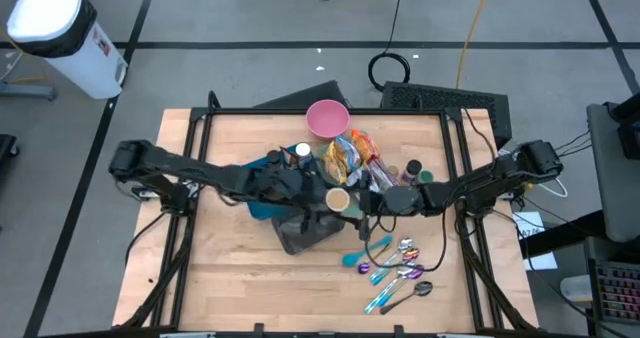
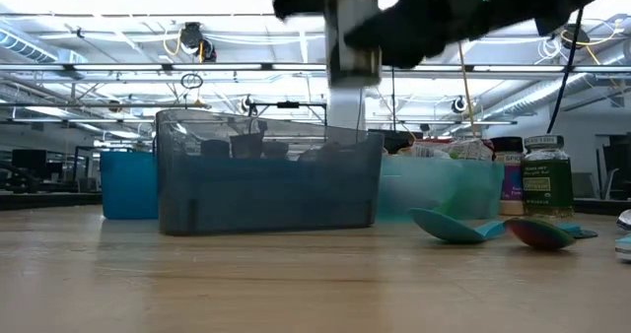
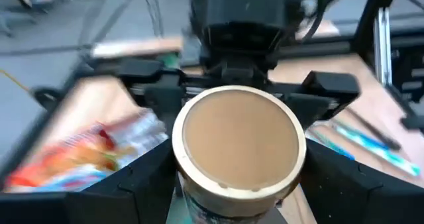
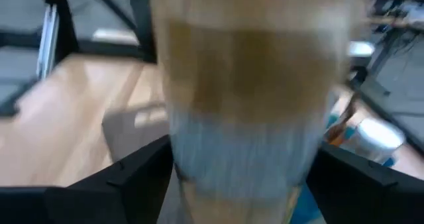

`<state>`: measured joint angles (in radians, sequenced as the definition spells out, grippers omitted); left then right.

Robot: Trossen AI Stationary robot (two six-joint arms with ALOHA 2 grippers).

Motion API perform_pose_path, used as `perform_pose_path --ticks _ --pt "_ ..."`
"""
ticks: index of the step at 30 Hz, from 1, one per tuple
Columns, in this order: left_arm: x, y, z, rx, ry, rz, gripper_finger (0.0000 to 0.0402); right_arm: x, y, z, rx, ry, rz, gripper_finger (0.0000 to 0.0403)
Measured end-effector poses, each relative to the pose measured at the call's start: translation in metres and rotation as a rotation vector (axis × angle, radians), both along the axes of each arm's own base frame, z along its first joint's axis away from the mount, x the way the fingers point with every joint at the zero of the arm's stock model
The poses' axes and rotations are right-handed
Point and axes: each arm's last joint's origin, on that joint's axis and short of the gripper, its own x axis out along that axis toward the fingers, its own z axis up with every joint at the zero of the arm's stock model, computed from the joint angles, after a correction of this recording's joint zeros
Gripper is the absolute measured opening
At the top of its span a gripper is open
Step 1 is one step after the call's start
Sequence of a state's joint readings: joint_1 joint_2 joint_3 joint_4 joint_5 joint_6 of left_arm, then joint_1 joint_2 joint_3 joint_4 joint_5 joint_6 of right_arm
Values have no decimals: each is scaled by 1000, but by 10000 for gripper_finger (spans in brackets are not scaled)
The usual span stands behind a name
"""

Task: Pick & Place Food Item
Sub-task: Put the gold seasoning bottle into the blue bin

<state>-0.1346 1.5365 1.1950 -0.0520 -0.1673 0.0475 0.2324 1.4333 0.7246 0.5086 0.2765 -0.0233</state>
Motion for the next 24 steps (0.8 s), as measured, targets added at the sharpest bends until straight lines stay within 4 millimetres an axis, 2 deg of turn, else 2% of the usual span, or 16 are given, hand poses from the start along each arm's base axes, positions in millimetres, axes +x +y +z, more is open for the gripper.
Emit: perform_pose_path --ticks 3,5,9,13,17,20,24 --pt "-23 0 24 19 -26 32 272 -5 0 8 6 -11 -2 311" --pt "-39 3 36 52 -30 113 272 -12 0 8 24 24 27 313" --pt "-68 10 36 63 -32 296 272 -26 -2 25 63 15 26 312" --pt "-100 12 14 -9 -41 404 272 -38 -5 30 67 61 13 309" --pt "-134 17 -21 -78 -65 573 272 -45 -5 41 118 16 7 309" --pt "-159 17 -48 -146 -88 639 272 -48 -3 43 124 19 15 309" --pt "-182 22 -79 -218 -133 744 272 -49 -3 46 119 -2 23 309"
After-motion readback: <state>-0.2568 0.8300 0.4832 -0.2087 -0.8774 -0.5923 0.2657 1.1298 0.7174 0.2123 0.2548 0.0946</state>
